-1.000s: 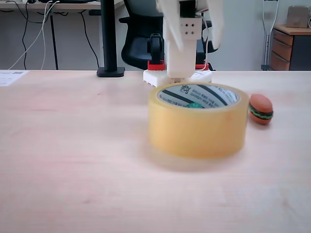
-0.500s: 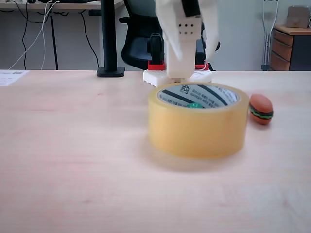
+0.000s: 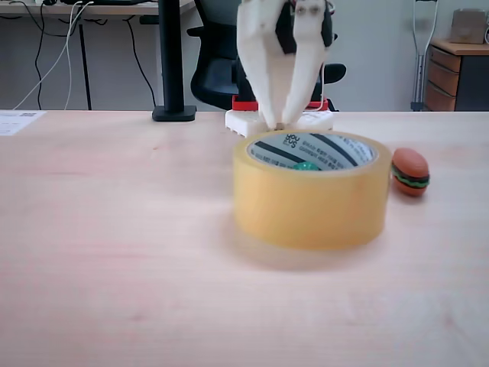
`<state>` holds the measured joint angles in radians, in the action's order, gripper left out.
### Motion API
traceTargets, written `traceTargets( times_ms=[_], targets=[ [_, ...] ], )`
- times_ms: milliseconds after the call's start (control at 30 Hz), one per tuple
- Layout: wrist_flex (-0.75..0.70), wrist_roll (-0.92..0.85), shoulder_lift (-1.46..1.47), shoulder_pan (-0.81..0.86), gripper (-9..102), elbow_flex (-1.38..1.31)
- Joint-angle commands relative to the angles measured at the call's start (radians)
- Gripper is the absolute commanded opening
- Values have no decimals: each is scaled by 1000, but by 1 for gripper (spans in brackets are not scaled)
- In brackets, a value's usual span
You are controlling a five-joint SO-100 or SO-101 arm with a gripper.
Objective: Grasp a cucumber and put it in the hole.
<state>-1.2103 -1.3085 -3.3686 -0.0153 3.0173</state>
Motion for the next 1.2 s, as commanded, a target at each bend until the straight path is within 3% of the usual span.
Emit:
traceTargets(
  times_ms=[0, 433, 1167],
  targets=[
    [29, 5, -2, 5, 4, 11],
    [-161, -44, -2, 3, 0, 78],
    [-176, -95, -2, 3, 0, 87]
  ],
)
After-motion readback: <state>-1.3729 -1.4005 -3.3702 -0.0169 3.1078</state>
